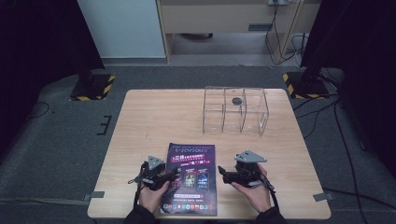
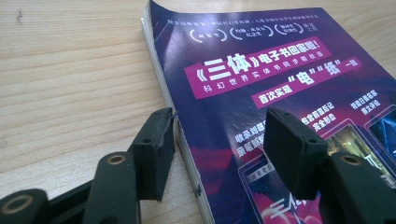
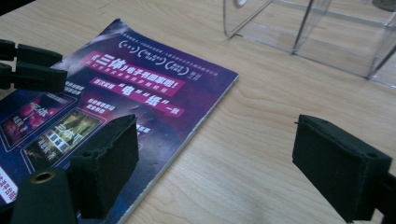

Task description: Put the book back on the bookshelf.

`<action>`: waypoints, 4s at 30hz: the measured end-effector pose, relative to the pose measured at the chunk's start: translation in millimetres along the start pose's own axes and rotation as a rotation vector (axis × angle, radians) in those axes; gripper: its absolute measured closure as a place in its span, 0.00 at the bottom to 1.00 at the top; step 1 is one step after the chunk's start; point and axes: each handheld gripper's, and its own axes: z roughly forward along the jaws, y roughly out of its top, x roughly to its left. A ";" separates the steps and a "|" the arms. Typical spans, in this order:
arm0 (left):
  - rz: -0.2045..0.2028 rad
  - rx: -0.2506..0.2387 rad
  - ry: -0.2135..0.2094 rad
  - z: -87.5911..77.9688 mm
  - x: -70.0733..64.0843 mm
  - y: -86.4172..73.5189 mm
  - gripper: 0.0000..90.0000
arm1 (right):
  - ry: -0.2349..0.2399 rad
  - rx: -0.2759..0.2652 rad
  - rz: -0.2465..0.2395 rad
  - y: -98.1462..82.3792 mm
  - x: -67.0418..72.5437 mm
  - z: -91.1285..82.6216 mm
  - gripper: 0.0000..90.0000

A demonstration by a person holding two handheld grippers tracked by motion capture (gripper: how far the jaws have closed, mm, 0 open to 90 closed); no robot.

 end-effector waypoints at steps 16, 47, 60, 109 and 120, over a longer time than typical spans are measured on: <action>-0.014 0.004 -0.004 1.5 0.4 -1.4 0.50 | 0.030 0.064 -0.017 -15.3 25.9 27.3 0.27; -0.018 -0.019 -0.015 4.1 -1.7 -4.1 0.42 | 0.080 0.101 0.005 -25.6 43.7 47.9 0.39; -0.128 -0.056 -0.038 3.9 3.0 -5.9 0.45 | 0.088 0.095 0.019 -27.2 42.8 48.2 0.38; -0.011 -0.055 -0.151 -9.5 -17.6 6.1 0.85 | 0.083 0.088 0.027 -27.7 40.2 48.5 0.38; 0.012 -0.137 -0.193 -23.5 -29.3 12.8 0.92 | 0.114 0.022 0.044 -21.4 27.9 39.6 0.30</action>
